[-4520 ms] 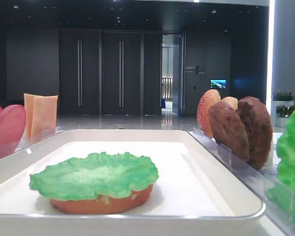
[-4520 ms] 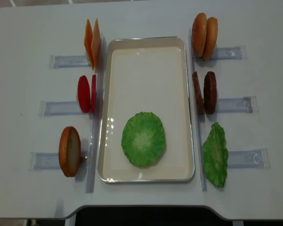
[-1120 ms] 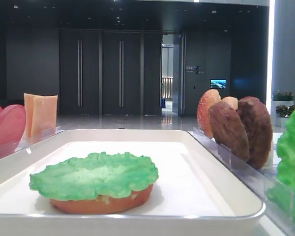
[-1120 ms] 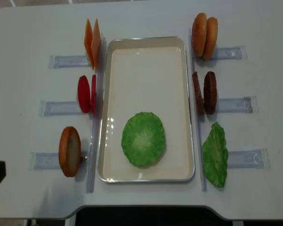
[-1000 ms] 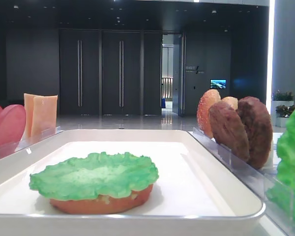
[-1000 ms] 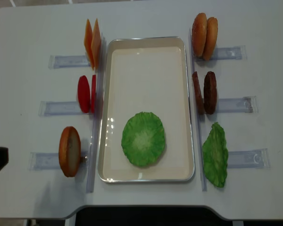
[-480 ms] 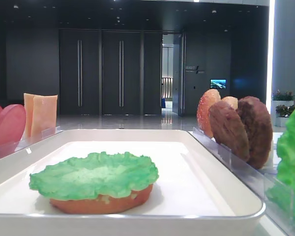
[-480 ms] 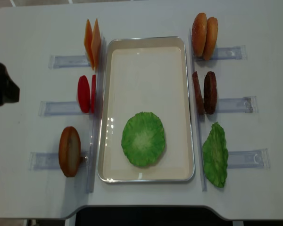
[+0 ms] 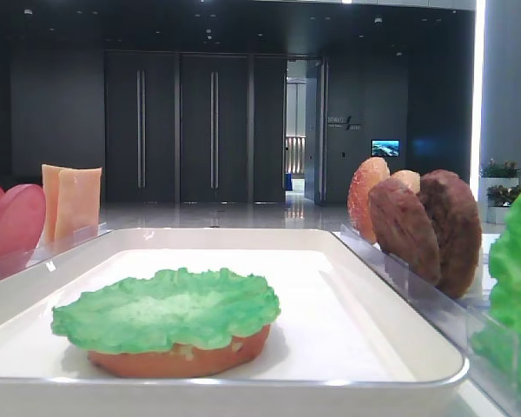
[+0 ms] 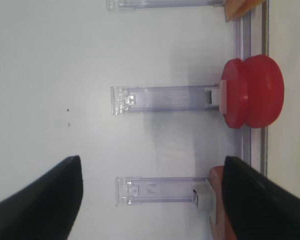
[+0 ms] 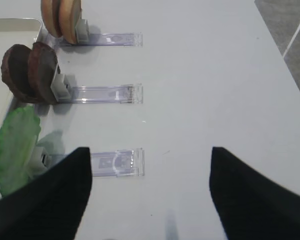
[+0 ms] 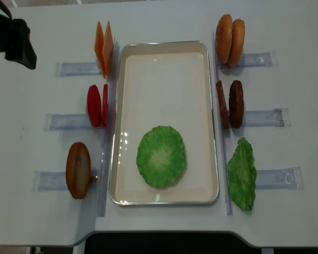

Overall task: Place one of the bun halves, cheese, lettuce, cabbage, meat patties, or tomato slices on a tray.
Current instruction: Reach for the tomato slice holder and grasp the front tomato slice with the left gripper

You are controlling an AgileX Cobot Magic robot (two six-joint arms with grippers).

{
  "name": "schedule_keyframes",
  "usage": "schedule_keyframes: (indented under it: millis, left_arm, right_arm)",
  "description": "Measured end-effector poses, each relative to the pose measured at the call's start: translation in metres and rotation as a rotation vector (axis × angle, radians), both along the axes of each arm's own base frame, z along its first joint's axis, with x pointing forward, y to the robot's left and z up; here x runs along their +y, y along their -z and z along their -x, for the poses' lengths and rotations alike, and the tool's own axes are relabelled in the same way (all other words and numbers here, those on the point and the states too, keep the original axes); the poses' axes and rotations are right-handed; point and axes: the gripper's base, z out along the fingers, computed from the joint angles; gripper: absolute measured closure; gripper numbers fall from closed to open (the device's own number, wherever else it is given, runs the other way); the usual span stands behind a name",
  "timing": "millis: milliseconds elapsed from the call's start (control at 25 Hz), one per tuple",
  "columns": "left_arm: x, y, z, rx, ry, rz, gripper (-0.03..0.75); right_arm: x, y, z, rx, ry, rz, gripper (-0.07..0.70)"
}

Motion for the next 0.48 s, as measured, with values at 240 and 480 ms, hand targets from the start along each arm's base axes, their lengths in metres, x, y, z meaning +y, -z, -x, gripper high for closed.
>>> schedule_keyframes:
  millis: [240,480]
  left_arm:
    - [0.0004,0.0082,-0.0093,0.029,-0.018,-0.003,0.023]
    - [0.0009,0.0081,-0.0097,0.028,-0.032,-0.003,0.024]
  right_arm:
    - [0.0,0.0,0.0,0.0,0.0,0.0,0.155]
    - [0.0,0.0,0.0,0.0,0.0,0.0,0.155]
